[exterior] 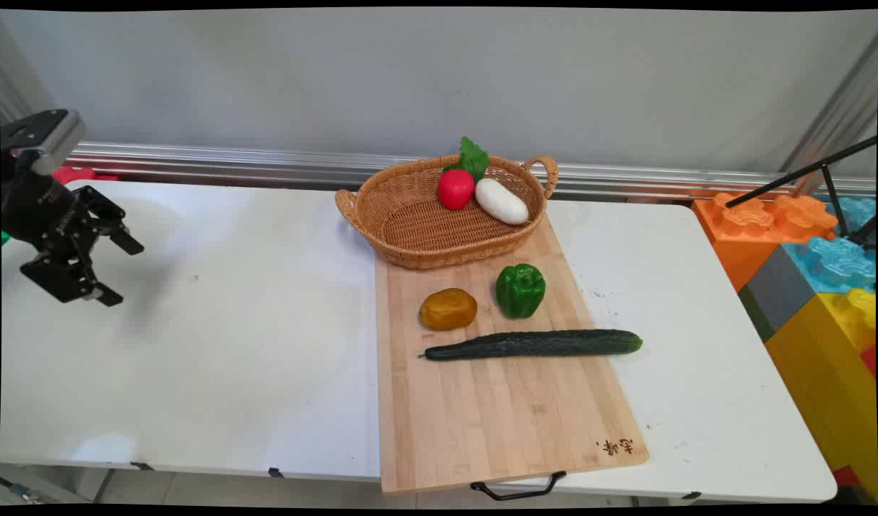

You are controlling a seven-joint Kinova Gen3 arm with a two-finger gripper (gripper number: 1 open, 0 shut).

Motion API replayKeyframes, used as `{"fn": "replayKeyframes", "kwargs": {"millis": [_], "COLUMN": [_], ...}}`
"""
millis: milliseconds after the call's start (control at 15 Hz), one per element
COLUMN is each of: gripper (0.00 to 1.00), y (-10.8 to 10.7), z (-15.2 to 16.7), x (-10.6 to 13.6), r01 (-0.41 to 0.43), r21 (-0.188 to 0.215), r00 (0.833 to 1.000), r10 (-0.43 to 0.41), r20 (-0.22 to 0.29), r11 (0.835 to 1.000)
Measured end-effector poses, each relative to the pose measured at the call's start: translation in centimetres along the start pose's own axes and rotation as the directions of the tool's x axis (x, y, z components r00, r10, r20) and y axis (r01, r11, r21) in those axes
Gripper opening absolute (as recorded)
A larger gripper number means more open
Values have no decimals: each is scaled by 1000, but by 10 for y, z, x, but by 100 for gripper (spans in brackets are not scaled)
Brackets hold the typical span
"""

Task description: Pick up the potato from the cutting board

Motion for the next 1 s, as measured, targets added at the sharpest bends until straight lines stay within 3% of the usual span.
{"fn": "replayKeyframes", "kwargs": {"millis": [200, 533, 1000], "gripper": [100, 100, 100], "y": [-7, -14, -11], "z": [5, 23, 57], "x": [9, 57, 166], "r01": [24, 66, 83], "r21": [2, 1, -16], "r00": [999, 986, 957], "r10": [-23, -65, -84], "r20": [-46, -154, -278], "r11": [1000, 998, 996]}}
